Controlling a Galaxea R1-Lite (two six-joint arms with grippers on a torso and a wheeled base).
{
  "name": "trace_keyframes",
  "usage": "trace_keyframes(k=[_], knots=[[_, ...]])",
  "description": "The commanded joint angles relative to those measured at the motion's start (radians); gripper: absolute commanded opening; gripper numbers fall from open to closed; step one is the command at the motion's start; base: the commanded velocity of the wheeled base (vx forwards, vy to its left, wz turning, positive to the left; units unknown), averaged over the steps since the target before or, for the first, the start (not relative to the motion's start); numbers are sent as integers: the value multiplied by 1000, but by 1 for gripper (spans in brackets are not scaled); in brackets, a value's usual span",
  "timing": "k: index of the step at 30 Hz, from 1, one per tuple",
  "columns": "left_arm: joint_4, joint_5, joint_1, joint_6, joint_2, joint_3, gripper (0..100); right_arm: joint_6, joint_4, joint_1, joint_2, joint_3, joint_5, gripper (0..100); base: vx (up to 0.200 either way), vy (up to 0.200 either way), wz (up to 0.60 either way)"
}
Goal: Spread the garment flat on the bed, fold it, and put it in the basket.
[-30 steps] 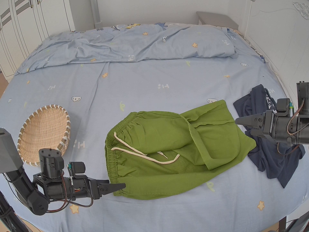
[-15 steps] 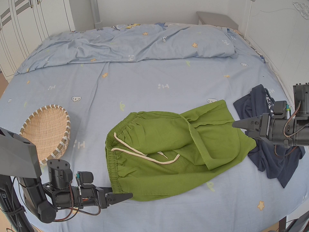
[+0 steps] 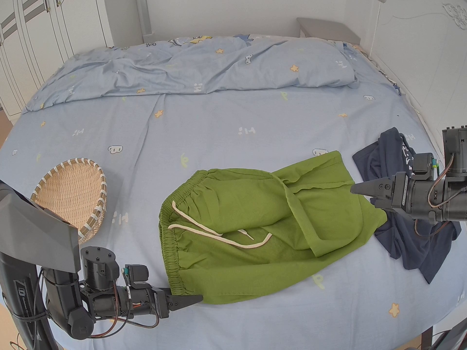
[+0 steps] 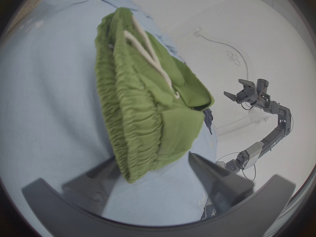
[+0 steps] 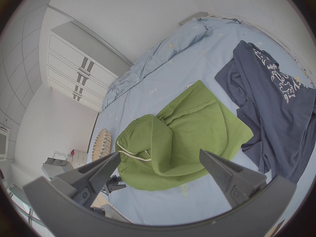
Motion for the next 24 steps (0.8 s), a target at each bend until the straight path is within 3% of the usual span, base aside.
trace_keyframes(k=[1,12,17,24], knots=[[-5,2,5,-18,11,-1,0,0,-2,1,2,0,0,100,0,0,0],[-5,6,71,-89,-81,20,0,0,0,-2,2,-1,0,100,0,0,0],[-5,2,71,-239,-219,54,0,0,0,-5,-2,-3,2,100,0,0,0],[171,-5,74,-279,-379,54,0,0,6,2,-6,0,3,100,0,0,0]])
